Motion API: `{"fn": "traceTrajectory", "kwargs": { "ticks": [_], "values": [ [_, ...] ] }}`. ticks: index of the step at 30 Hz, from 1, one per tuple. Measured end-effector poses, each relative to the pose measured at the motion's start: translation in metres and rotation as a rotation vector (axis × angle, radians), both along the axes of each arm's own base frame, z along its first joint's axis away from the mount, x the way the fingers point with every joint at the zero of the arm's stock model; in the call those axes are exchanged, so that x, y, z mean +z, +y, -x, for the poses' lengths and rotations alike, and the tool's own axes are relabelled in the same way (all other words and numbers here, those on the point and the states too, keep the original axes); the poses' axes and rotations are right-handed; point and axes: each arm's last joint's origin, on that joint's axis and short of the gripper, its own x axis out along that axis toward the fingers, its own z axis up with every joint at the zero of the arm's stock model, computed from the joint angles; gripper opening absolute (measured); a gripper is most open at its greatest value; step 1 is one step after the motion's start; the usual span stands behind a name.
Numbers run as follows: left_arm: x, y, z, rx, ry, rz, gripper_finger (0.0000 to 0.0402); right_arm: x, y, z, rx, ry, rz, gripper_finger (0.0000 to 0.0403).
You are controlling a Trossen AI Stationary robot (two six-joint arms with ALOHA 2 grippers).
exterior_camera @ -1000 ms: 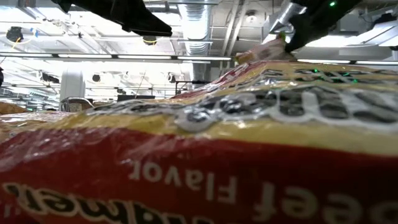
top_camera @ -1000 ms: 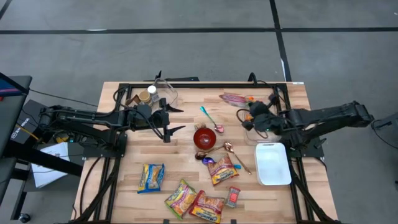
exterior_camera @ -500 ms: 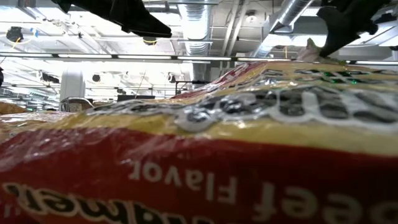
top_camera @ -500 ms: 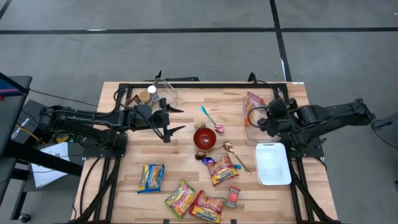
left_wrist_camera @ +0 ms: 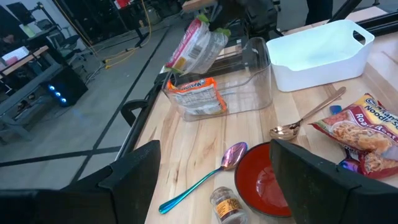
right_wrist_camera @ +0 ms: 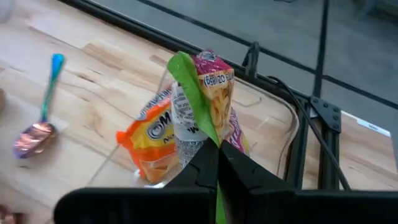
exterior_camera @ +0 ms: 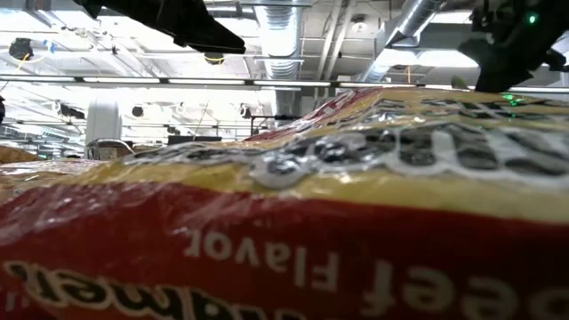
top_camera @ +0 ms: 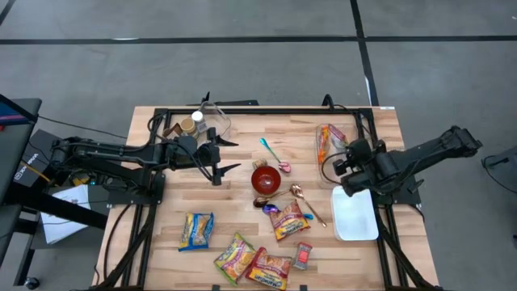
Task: Pick & Place Food Item
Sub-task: Put the top green noodle pack into the right transparent bin
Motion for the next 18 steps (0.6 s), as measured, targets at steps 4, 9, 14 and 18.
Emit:
{"fn": "traceTrajectory", "kwargs": {
  "ticks": [4, 9, 14, 18],
  "values": [
    [0.0, 0.0, 0.0, 0.0, -0.001, 0.002, 0.0296, -0.013, 0.0, -0.001, -0.03, 0.022, 0.014, 0.0],
    [0.0, 0.0, 0.0, 0.001, -0.003, 0.004, 0.0296, -0.017, 0.002, -0.008, -0.021, 0.017, 0.036, 0.0],
    [0.0, 0.0, 0.0, 0.001, -0.003, 0.004, 0.0296, -0.022, 0.002, -0.014, -0.02, 0.054, 0.048, 0.0],
    [0.0, 0.0, 0.0, 0.002, -0.002, 0.004, 0.0296, -0.026, 0.003, -0.018, -0.021, 0.088, 0.06, 0.0]
  ]
}}
